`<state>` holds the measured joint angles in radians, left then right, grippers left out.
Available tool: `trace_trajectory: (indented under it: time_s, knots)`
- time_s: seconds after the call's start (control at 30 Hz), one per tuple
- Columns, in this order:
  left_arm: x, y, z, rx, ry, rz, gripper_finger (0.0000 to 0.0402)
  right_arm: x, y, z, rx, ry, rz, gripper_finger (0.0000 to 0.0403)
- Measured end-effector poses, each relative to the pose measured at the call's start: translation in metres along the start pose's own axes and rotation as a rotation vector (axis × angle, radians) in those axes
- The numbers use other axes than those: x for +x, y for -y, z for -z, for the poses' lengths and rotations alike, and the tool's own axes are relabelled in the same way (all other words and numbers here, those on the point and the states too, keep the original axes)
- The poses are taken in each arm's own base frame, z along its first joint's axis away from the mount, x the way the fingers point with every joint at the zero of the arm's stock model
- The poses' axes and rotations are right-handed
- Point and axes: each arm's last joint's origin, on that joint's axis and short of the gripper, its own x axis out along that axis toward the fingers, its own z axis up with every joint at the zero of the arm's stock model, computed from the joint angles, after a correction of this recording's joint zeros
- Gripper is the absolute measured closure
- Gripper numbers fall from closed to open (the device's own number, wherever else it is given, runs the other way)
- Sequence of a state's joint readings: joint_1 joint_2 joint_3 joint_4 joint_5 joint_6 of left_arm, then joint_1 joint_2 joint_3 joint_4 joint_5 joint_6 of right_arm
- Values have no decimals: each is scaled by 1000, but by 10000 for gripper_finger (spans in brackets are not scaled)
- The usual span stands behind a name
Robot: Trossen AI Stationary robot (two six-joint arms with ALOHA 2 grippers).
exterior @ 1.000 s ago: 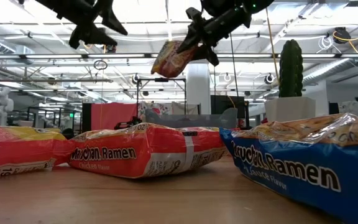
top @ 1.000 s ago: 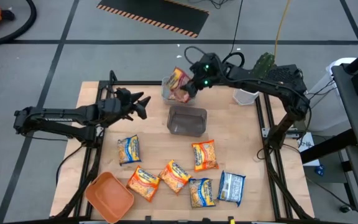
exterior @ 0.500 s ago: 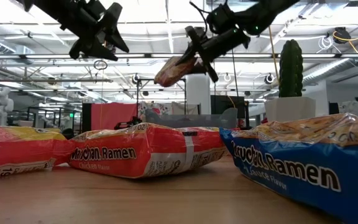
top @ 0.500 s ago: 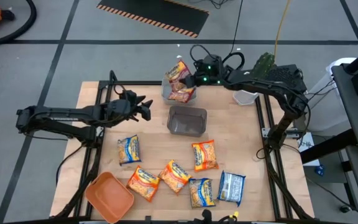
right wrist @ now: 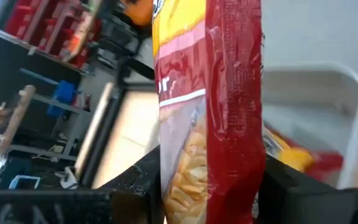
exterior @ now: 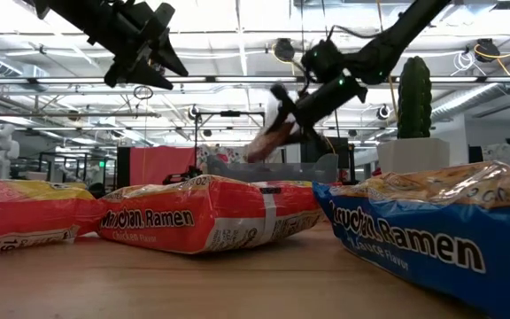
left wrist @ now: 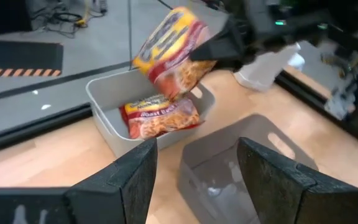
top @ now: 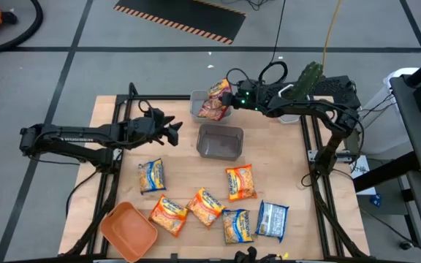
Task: Sort Maruchan noodles
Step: Put the red noodle pack into the gray bin
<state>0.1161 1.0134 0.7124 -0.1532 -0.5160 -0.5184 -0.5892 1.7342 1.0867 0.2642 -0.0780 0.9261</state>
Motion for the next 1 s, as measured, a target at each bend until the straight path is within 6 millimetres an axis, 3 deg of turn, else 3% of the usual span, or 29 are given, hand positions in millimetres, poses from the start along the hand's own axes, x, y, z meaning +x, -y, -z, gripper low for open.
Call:
trace_trajectory:
  time_s: [0.13,0.43,0.83,1.0]
  knots:
    - [0,1,1,94,-34,58,174,13,4,6,26,12,-34,256]
    - [-1,4,3,112,-86,157,174,30,12,23,121,-33,-5,254]
    - [-3,9,5,126,-98,205,174,30,16,23,147,-2,43,158]
    - [-7,14,7,130,-123,281,174,29,17,24,140,-20,65,143]
